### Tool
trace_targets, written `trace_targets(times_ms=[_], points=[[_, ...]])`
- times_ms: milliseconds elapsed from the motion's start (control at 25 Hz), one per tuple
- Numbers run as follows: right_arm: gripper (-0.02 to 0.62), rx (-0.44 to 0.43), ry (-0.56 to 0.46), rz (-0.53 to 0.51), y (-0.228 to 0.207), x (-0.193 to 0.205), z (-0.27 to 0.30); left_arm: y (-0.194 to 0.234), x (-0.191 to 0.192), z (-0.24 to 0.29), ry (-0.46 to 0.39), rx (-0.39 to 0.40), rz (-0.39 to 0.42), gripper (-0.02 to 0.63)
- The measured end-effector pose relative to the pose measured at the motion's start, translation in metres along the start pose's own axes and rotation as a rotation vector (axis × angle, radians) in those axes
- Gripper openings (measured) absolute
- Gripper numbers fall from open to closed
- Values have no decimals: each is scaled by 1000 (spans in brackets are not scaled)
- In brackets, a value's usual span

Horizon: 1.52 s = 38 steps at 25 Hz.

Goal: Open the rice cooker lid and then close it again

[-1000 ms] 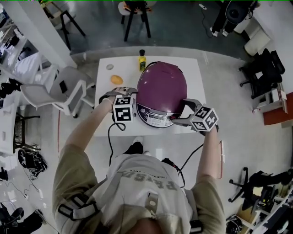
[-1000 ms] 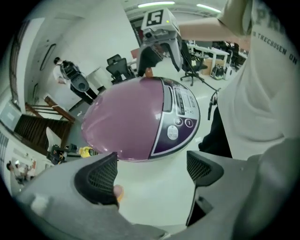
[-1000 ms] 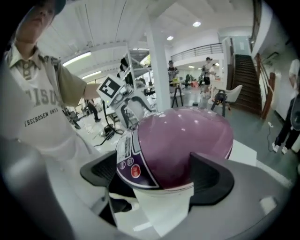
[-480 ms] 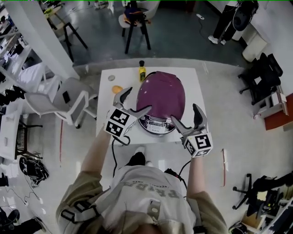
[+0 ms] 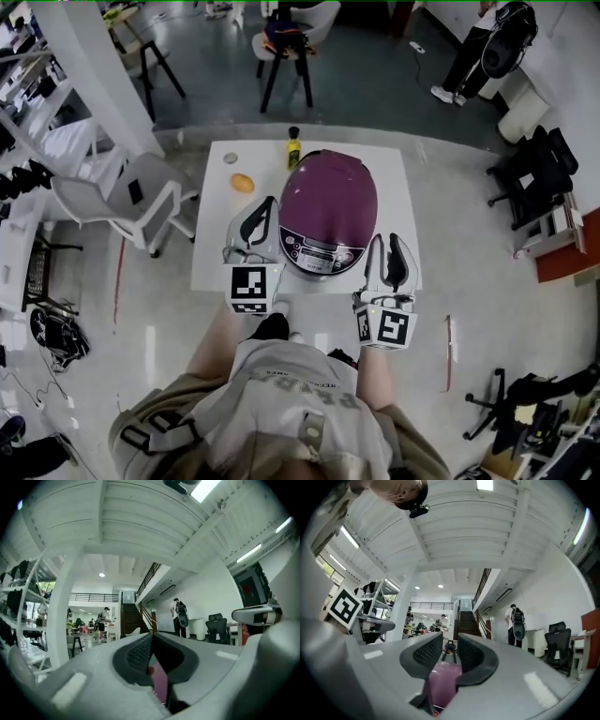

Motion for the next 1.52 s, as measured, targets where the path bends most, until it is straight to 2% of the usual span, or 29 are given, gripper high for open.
trace_targets(times_ms=[160, 440, 680, 960, 1520], points=[[2, 65, -16, -52, -2, -1, -8, 1, -3, -10, -52, 12, -79, 11], [2, 59, -38, -74, 7, -10, -4, 0, -13, -9, -103, 19, -76, 11], [-2, 120, -56, -167, 6, -19, -10, -4, -16, -12, -113, 29, -48, 11], [-2, 117, -56, -167, 4, -22, -9, -8, -13, -16, -99, 45, -11, 11], [-2, 89, -64, -201, 12, -28, -7, -8, -13, -17, -100, 50, 3, 11]])
Point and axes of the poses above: the fingertips, and each gripper's own axes: z forward along the fingers, y to its left, x out of its underside, the point moved 3 cm from there along -z, backward along the fingers, and after that the axes turned 6 degrees about -y, right-handed, at the moved point
